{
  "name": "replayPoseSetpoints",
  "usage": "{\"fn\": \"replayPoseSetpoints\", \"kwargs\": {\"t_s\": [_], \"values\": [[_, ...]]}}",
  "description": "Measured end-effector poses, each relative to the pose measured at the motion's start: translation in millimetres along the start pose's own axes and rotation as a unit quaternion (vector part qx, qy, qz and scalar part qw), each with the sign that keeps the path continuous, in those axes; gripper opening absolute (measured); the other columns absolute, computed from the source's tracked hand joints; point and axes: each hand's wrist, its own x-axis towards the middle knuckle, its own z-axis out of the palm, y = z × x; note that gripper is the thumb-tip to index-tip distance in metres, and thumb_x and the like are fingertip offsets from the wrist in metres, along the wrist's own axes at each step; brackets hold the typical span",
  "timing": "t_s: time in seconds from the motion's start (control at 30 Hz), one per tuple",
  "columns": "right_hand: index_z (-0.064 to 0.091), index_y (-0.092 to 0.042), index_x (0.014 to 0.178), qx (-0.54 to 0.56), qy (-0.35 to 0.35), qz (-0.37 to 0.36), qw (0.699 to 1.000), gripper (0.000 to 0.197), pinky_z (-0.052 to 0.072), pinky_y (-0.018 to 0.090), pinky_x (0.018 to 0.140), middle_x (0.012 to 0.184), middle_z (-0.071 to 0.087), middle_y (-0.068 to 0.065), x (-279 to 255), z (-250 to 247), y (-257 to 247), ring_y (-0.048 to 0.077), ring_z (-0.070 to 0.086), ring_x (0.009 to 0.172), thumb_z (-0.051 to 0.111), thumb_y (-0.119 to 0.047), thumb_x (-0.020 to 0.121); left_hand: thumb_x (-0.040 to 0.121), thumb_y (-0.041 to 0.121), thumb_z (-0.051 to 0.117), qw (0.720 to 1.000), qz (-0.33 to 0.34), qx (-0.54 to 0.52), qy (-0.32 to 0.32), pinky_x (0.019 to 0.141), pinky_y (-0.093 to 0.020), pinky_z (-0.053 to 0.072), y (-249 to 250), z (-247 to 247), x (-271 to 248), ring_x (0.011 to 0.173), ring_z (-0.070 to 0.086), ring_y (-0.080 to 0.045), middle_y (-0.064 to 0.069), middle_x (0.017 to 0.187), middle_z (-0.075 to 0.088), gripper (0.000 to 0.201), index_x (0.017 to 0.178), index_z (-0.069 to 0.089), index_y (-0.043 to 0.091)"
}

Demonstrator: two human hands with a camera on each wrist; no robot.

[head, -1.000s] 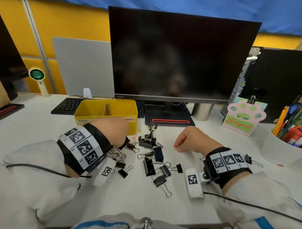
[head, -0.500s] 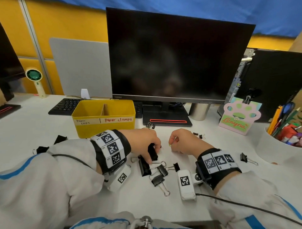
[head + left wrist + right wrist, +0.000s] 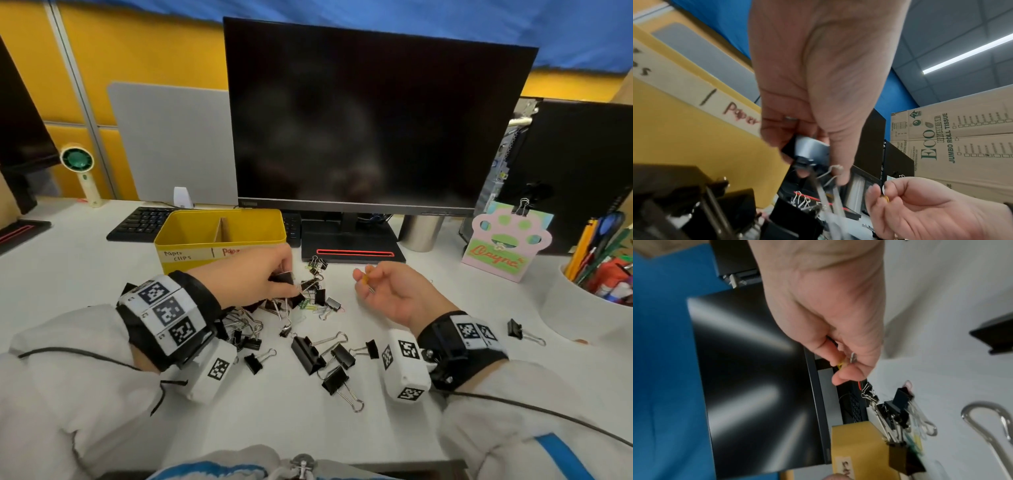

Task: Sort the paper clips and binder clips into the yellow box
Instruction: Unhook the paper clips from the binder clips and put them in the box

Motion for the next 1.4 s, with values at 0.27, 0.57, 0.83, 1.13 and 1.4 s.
{"fn": "replayPoseSetpoints", "kwargs": {"t_s": [0.27,0.57,0.83,1.13,1.4], "values": [[0.068,-0.007,0.097,-0.538,0.050,-0.065,0.839,0.040,0.029,0.022,0.045,0.065,0.046,-0.003,-0.2,25.6,7.8,0.012,0.036,0.049,0.086,-0.036,0.075,0.092,0.015,0.061,0.985,-0.070,0.148,-0.062,0.102,-0.036,0.043,-15.3,-11.5,-0.4,0.116,0.054,-0.016,0.010,0.120,0.060,0.026,0.108,0.066,0.036],[0.071,-0.012,0.097,-0.709,0.030,-0.077,0.700,0.039,0.045,0.026,0.063,0.085,0.063,-0.001,5.1,42.1,23.3,0.016,0.056,0.076,0.093,-0.023,0.067,0.088,0.019,0.070,0.982,0.032,0.158,-0.101,0.107,-0.042,0.043,3.1,13.2,17.8,0.126,0.050,-0.018,0.009,0.136,0.056,0.056,0.138,0.052,0.039],[0.065,-0.002,0.109,-0.651,0.125,-0.053,0.747,0.045,0.039,0.029,0.060,0.079,0.052,0.007,5.0,19.5,-3.5,0.021,0.042,0.062,0.080,-0.033,0.081,0.091,0.028,0.066,0.979,0.010,0.172,-0.110,0.100,-0.038,0.045,6.7,18.4,25.1,0.117,0.053,-0.020,0.003,0.129,0.055,0.047,0.136,0.052,0.030],[0.072,-0.020,0.108,-0.762,0.040,-0.161,0.626,0.032,0.052,0.036,0.092,0.102,0.056,-0.006,-2.2,41.8,1.0,0.019,0.058,0.100,0.084,-0.023,0.079,0.094,0.038,0.062,0.976,-0.034,0.178,-0.118,0.089,-0.033,0.051,5.9,12.5,16.1,0.102,0.055,-0.021,-0.001,0.122,0.056,0.037,0.126,0.056,0.019],[0.074,-0.016,0.106,-0.771,-0.033,-0.159,0.616,0.033,0.044,0.023,0.062,0.099,0.063,-0.004,14.5,55.8,23.2,0.010,0.057,0.081,0.082,-0.033,0.079,0.084,0.031,0.070,0.963,-0.119,0.197,-0.137,0.076,-0.030,0.054,-1.2,-5.2,-3.8,0.094,0.060,-0.020,-0.002,0.107,0.062,0.033,0.112,0.061,0.015]]}}
